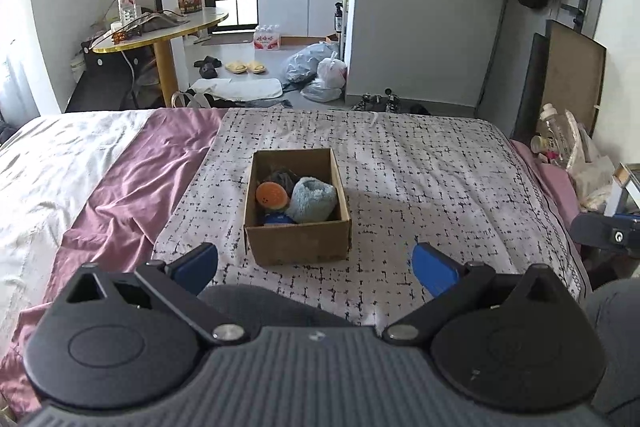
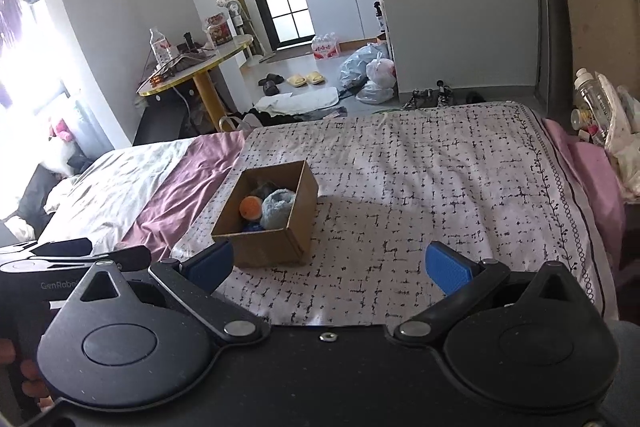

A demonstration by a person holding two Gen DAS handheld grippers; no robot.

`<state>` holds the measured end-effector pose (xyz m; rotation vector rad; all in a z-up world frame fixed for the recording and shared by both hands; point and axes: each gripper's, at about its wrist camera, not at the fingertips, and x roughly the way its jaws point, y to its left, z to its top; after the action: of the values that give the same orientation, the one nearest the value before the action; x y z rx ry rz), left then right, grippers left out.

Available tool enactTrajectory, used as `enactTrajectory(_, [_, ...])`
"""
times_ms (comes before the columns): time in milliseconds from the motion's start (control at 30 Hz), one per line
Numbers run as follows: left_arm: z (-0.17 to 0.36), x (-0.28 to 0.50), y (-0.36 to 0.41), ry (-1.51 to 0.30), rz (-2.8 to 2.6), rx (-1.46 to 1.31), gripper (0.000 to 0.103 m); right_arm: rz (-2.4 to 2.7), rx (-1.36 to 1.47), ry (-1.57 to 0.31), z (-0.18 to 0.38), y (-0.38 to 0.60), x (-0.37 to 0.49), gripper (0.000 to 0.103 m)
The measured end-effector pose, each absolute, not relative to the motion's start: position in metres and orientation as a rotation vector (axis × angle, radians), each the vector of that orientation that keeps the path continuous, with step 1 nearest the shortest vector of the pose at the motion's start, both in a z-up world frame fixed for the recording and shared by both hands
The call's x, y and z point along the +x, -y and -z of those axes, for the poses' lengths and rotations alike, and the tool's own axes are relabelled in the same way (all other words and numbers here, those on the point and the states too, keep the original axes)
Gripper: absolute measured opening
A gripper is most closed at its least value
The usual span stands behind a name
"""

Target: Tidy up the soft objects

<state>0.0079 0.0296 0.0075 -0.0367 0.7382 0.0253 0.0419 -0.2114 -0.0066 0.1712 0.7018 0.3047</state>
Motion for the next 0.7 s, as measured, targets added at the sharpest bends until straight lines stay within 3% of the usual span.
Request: enactTrajectory(700, [-0.030, -0.015, -0.035, -0.669, -0.003, -0.026, 0.103, -0.271, 0.204, -0.633, -0.010, 0.224, 0.017, 0.103])
